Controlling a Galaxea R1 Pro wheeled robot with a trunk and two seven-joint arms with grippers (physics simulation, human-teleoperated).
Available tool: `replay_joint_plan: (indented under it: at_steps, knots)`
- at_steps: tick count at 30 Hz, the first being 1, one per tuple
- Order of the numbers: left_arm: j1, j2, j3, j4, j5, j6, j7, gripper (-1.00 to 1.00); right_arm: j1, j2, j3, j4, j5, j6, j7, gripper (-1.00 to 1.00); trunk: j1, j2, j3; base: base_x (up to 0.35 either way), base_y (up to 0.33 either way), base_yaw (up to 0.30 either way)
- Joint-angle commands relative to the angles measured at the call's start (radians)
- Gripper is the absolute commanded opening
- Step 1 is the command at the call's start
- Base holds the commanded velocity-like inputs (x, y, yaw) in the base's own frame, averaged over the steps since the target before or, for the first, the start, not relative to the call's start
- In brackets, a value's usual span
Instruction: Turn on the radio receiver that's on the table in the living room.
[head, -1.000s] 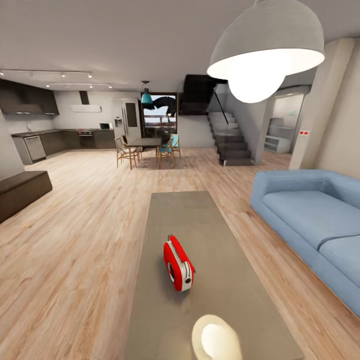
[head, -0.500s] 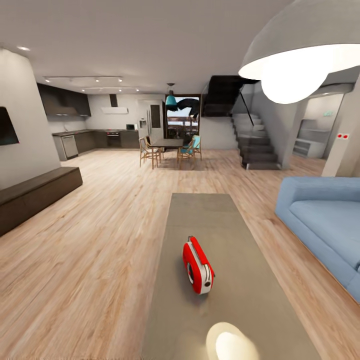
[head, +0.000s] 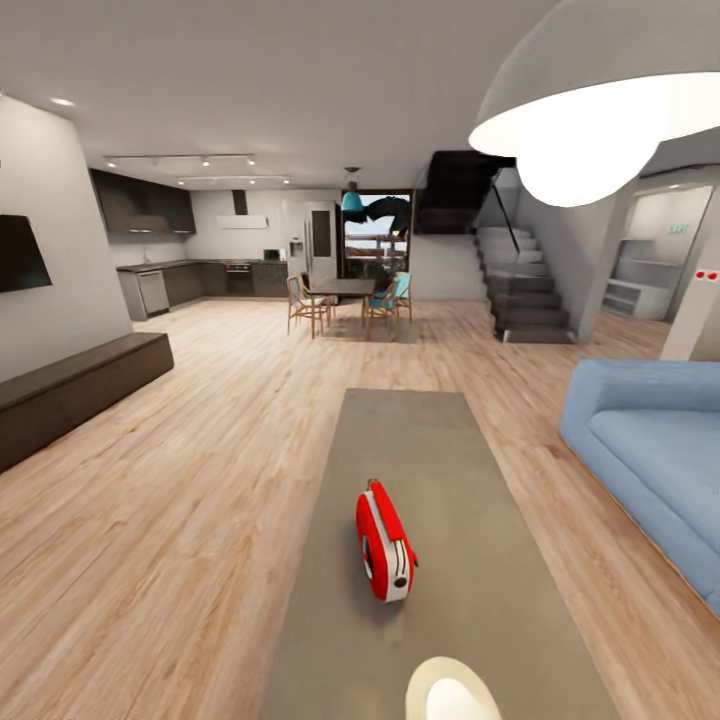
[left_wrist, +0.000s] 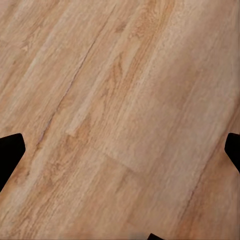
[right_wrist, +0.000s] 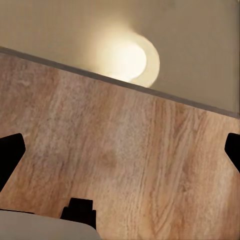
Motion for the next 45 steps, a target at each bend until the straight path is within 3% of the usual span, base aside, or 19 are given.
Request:
replay_joint_plan:
  at_steps: [1, 16, 17, 21, 28, 31, 34, 36, 43, 45]
  knots:
    - [0.000, 0.000, 0.000, 0.000, 0.000, 0.000, 0.000, 1.00, 0.000, 0.000, 0.000, 0.000, 0.000, 0.000, 0.000, 1.00, 0.000, 0.000, 0.000, 0.018, -0.038, 0.075]
    - [0.000, 0.001, 0.000, 0.000, 0.000, 0.000, 0.000, 1.00, -0.001, -0.001, -0.003, -0.037, 0.000, 0.000, -0.013, 1.00, 0.000, 0.000, 0.000, 0.002, -0.004, 0.120]
    - [0.000, 0.000, 0.000, 0.001, 0.000, 0.001, -0.001, 1.00, -0.001, -0.001, -0.005, -0.143, 0.000, 0.003, -0.024, 1.00, 0.000, 0.000, 0.000, 0.000, 0.000, 0.005]
    - [0.000, 0.000, 0.000, 0.001, 0.000, 0.001, -0.001, 1.00, -0.001, -0.002, -0.008, -0.342, -0.001, 0.010, -0.031, 1.00, 0.000, 0.000, 0.000, 0.000, 0.000, 0.003]
    - [0.000, -0.003, 0.000, 0.001, 0.000, 0.001, -0.002, 1.00, -0.013, -0.002, -0.012, -0.575, -0.004, 0.024, -0.034, 1.00, 0.000, 0.000, 0.000, 0.000, 0.000, 0.000]
    - [0.000, -0.002, 0.000, 0.001, 0.000, 0.001, -0.002, 1.00, -0.050, -0.003, -0.012, -0.614, -0.006, 0.071, -0.033, 1.00, 0.000, 0.000, 0.000, 0.000, 0.000, 0.000]
    - [0.000, -0.002, 0.000, 0.001, 0.000, 0.000, -0.002, 1.00, -0.131, -0.003, -0.012, -0.632, -0.012, 0.195, -0.026, 1.00, 0.000, 0.000, 0.000, 0.000, 0.000, 0.000]
    - [0.000, -0.002, 0.000, 0.001, 0.000, 0.000, -0.002, 1.00, -0.161, -0.003, -0.012, -0.635, -0.012, 0.235, -0.024, 1.00, 0.000, 0.000, 0.000, 0.000, 0.000, 0.000]
    - [0.000, -0.003, 0.000, 0.001, 0.000, 0.000, -0.002, 1.00, -0.195, 0.005, 0.007, -0.641, -0.012, 0.274, -0.018, 1.00, 0.000, 0.000, 0.000, 0.000, 0.000, 0.000]
    - [0.000, -0.003, 0.000, 0.001, 0.000, 0.000, -0.002, 1.00, -0.197, 0.007, 0.052, -0.642, -0.012, 0.277, -0.007, 1.00, 0.000, 0.000, 0.000, 0.000, 0.000, 0.000]
